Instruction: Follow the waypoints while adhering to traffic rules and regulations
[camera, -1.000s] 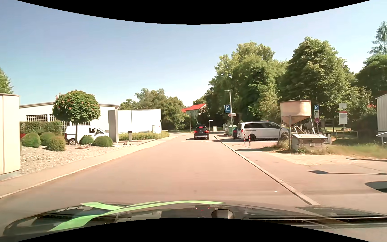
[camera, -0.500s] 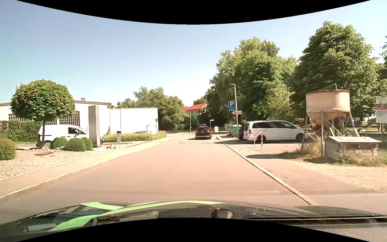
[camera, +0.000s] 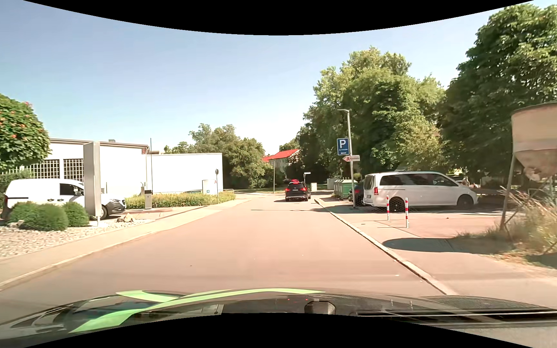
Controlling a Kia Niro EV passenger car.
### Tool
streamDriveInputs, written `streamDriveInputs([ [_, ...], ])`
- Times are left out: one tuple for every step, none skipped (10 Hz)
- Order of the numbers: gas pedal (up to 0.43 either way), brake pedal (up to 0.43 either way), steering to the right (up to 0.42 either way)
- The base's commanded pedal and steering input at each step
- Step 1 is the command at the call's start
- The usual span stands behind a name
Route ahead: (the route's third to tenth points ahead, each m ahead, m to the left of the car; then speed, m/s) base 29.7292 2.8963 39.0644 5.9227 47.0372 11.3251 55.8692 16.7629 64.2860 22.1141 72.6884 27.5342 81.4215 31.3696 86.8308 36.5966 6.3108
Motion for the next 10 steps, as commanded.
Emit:
streamDriveInputs([
  [0.028,0.000,-0.014],
  [0.020,0.000,-0.014],
  [0.020,0.000,-0.014],
  [0.008,0.000,-0.015],
  [0.008,0.000,-0.015],
  [0.008,0.000,-0.015],
  [0.008,0.000,-0.015],
  [0.020,0.000,-0.015],
  [0.020,0.000,-0.015],
  [0.020,0.000,-0.011],
])
